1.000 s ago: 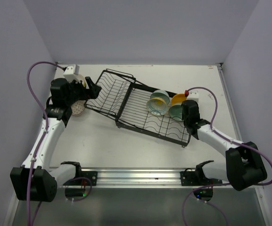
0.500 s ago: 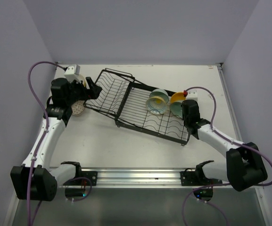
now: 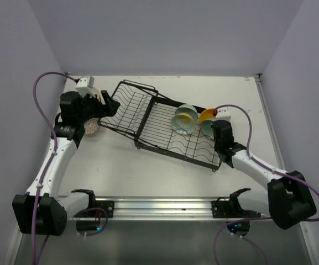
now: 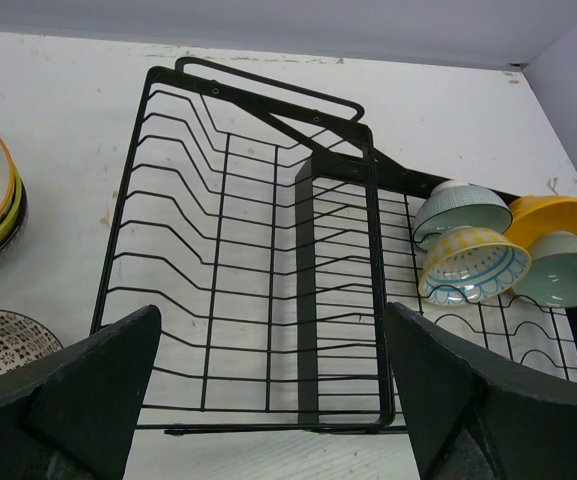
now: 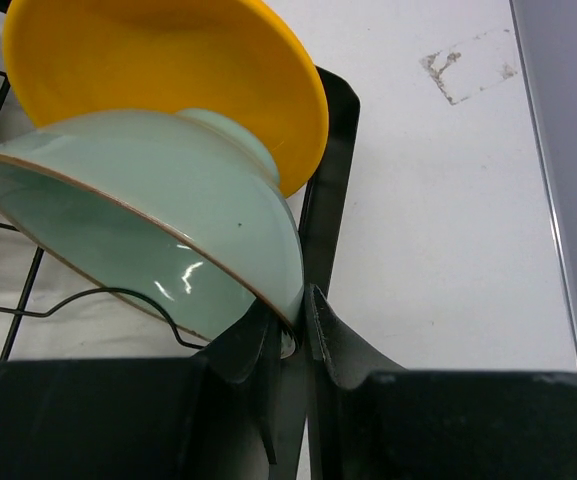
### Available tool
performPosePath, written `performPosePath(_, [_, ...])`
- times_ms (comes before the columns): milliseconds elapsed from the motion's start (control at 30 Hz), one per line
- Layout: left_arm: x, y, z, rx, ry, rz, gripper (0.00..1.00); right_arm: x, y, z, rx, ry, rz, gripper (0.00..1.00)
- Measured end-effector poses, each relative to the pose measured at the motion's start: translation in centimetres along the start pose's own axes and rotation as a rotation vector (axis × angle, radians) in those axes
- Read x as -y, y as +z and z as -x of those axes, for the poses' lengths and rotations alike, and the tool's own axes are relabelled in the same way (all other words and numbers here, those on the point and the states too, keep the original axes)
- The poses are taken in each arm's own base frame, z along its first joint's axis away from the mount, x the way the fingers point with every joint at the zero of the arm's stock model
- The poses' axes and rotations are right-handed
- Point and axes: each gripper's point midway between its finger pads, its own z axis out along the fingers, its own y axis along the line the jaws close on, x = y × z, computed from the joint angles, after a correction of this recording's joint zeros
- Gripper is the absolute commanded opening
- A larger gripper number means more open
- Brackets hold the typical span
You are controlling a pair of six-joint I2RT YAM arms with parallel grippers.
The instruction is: Unload the bowls from the dish rack
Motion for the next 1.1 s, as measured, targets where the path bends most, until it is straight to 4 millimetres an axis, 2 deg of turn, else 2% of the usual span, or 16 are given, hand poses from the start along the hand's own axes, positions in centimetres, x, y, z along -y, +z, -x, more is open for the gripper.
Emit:
performPosePath(200, [0.0, 0.0, 0.0, 0.0, 0.0, -0.003, 0.97, -0.2, -0.3, 0.2, 0.028, -0.059, -0.014, 0.0])
performPosePath(400, [0.1, 0.0, 0.0, 0.0, 0.0, -0.004, 0.97, 0.8, -0.6, 0.5, 0.056, -0.068, -0.058, 0.0])
performPosePath(733, [0.0, 0.2, -0.1, -0.005, -0.001, -0.006, 0.97, 1.9, -1.3, 2.4, 0.133, -0.024, -0.102, 0.0])
performPosePath(967, [0.2, 0.2, -0.1, -0.004, 0.0, -0.016, 0.98, 2.5, -3.2, 3.7, 0.179, 0.068, -0.07, 0.0])
performPosePath(1100, [0.7, 0.1, 0.2, 0.005, 0.006, -0.041, 0.98, 2.0, -4.4, 4.0, 0.179, 0.134, -0.005, 0.0])
